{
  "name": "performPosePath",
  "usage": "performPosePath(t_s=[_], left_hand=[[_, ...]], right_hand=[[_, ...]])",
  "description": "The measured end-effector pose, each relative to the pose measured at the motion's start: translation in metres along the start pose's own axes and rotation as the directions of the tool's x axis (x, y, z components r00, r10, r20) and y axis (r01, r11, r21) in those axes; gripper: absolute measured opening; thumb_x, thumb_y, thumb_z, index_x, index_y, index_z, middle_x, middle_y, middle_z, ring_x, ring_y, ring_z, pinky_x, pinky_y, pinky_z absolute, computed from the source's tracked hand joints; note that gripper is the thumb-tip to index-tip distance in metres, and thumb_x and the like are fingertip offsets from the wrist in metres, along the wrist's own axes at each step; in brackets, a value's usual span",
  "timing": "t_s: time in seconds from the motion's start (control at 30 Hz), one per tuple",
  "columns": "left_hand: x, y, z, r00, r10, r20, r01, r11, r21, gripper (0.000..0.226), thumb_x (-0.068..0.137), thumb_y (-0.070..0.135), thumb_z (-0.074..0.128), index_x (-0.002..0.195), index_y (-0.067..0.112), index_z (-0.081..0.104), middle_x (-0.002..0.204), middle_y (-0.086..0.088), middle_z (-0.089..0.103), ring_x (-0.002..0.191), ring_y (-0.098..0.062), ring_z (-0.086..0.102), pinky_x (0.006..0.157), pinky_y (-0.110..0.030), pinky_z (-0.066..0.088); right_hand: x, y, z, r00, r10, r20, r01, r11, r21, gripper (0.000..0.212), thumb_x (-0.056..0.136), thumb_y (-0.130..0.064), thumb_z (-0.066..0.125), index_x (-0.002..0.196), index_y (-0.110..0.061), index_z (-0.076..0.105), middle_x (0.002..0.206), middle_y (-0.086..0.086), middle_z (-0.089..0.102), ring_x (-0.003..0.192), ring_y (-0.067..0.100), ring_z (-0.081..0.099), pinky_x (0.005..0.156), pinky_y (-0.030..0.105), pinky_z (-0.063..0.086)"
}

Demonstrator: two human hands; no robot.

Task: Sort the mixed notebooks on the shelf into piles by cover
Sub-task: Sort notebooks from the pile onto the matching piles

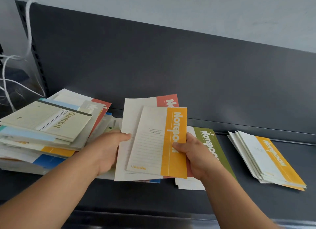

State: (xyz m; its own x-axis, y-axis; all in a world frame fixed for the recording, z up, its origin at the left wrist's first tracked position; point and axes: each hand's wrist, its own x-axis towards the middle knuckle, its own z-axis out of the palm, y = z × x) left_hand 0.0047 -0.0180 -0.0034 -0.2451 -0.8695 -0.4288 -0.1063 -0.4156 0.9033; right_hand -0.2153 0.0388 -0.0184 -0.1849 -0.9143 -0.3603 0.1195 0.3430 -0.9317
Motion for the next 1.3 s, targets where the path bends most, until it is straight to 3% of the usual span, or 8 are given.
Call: performPosePath(t_s=[0.13,0.27,0.53,0.9,1.03,1.17,1.23,1.3], left_hand=[[0.0,-0.002,0.016,0.998,0.055,0.001,-0.055,0.997,-0.06,0.02,0.097,0.008,0.053,0.107,0.018,0.068,0.095,-0.01,0.077,0.093,-0.034,0.071,0.08,-0.053,0.055],[-0.003,0.0,0.046,0.982,0.182,-0.054,-0.183,0.983,-0.014,0.025,0.099,0.009,0.051,0.11,0.025,0.067,0.101,0.001,0.075,0.094,-0.026,0.07,0.079,-0.047,0.056],[-0.001,0.003,0.122,0.975,0.217,-0.041,-0.215,0.976,0.045,0.024,0.102,0.015,0.047,0.102,0.032,0.064,0.102,0.002,0.07,0.096,-0.026,0.066,0.078,-0.046,0.056],[0.002,-0.005,0.194,0.986,0.161,-0.033,-0.161,0.987,0.005,0.024,0.102,0.014,0.047,0.112,0.03,0.062,0.105,0.002,0.069,0.095,-0.026,0.065,0.077,-0.045,0.056],[-0.001,-0.007,0.2,0.988,0.143,-0.052,-0.144,0.989,-0.014,0.025,0.101,0.012,0.048,0.111,0.029,0.064,0.102,0.002,0.07,0.093,-0.026,0.065,0.073,-0.041,0.055],[-0.002,-0.006,0.195,0.989,0.13,-0.075,-0.133,0.991,-0.027,0.025,0.101,0.014,0.05,0.115,0.028,0.065,0.105,0.0,0.071,0.095,-0.028,0.066,0.076,-0.044,0.056],[-0.003,-0.006,0.19,0.988,0.13,-0.081,-0.133,0.99,-0.036,0.024,0.1,0.014,0.051,0.115,0.027,0.066,0.107,-0.001,0.071,0.097,-0.029,0.066,0.079,-0.047,0.056],[-0.003,-0.006,0.186,0.991,0.116,-0.071,-0.12,0.991,-0.051,0.023,0.1,0.015,0.052,0.115,0.027,0.065,0.109,-0.002,0.071,0.1,-0.03,0.065,0.082,-0.05,0.055]], right_hand=[[-0.001,0.003,-0.012,1.0,0.001,-0.001,-0.001,1.0,0.027,0.025,0.099,-0.011,0.056,0.118,-0.025,0.063,0.11,0.003,0.075,0.101,0.033,0.072,0.079,0.06,0.057],[-0.006,0.004,-0.036,0.984,-0.097,-0.149,0.074,0.985,-0.154,0.027,0.096,-0.023,0.063,0.122,-0.022,0.06,0.113,-0.002,0.072,0.102,0.024,0.07,0.093,0.053,0.055],[-0.024,0.007,-0.132,0.887,-0.175,-0.428,0.049,0.956,-0.291,0.01,0.1,-0.023,0.054,0.108,-0.027,0.059,0.105,-0.003,0.071,0.096,0.025,0.069,0.091,0.052,0.055],[-0.04,-0.011,-0.298,0.694,-0.171,-0.699,-0.098,0.94,-0.327,0.036,0.095,-0.007,0.056,0.13,-0.017,0.059,0.105,0.007,0.063,0.085,0.028,0.063,0.079,0.039,0.052],[-0.028,0.003,-0.316,0.702,-0.195,-0.685,-0.306,0.785,-0.538,0.04,0.093,-0.007,0.059,0.134,-0.006,0.057,0.119,0.015,0.06,0.091,0.028,0.052,0.082,0.037,0.046],[-0.023,0.009,-0.304,0.708,-0.201,-0.677,-0.505,0.526,-0.684,0.023,0.091,-0.019,0.055,0.111,-0.012,0.063,0.119,0.016,0.063,0.106,0.037,0.054,0.092,0.041,0.049],[-0.024,0.003,-0.285,0.707,-0.287,-0.646,-0.446,0.528,-0.722,0.031,0.093,-0.027,0.054,0.122,-0.015,0.06,0.127,0.015,0.059,0.118,0.039,0.05,0.098,0.045,0.046],[-0.028,-0.006,-0.25,0.773,-0.333,-0.539,-0.148,0.732,-0.665,0.039,0.098,-0.029,0.055,0.131,-0.008,0.056,0.135,0.018,0.058,0.121,0.038,0.054,0.099,0.046,0.047]])
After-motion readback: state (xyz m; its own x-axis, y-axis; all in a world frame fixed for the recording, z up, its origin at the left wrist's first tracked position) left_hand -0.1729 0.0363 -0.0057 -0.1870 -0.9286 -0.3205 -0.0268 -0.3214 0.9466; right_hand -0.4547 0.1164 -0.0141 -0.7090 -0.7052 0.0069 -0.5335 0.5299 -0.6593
